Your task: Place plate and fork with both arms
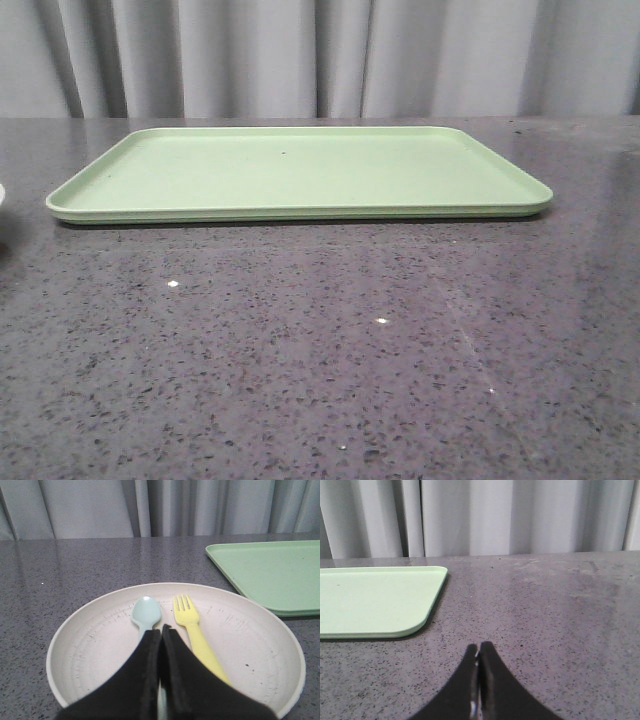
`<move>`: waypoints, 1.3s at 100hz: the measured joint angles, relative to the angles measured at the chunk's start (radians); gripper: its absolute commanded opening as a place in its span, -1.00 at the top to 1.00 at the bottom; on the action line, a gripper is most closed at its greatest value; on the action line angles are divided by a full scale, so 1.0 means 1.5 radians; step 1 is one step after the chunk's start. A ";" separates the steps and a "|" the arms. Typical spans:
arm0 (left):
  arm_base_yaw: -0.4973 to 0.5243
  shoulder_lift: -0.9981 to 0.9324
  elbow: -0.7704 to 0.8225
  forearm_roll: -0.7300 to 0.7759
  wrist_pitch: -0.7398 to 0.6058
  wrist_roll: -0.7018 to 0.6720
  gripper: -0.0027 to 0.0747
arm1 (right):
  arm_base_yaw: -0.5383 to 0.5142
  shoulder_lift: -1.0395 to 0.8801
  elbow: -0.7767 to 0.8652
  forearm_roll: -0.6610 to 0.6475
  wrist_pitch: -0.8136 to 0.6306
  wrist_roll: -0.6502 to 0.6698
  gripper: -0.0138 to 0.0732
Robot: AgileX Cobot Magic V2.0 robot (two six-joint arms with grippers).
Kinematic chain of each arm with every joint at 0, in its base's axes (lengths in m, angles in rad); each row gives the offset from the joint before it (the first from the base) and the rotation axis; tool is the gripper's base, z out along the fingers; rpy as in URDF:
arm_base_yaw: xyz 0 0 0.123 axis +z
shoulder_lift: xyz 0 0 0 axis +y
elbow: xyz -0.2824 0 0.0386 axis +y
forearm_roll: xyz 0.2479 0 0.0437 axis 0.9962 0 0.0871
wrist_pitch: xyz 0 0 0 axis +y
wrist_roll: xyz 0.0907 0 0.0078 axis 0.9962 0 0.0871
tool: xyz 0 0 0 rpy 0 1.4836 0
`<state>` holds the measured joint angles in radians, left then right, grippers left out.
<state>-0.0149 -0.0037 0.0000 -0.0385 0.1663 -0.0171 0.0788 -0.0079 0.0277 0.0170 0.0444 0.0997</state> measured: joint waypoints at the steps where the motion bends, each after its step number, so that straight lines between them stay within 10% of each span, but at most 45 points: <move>1: 0.000 0.000 0.000 0.000 0.000 0.000 0.98 | 0.000 0.000 0.000 0.000 0.000 0.000 0.84; 130: 0.000 0.006 -0.071 0.008 0.006 0.000 0.99 | 0.000 0.000 -0.077 -0.011 0.111 0.000 0.84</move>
<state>-0.0149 0.0057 -0.1067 -0.0264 0.1758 -0.0171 0.0788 -0.0079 -0.0880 0.0000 0.2107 0.0997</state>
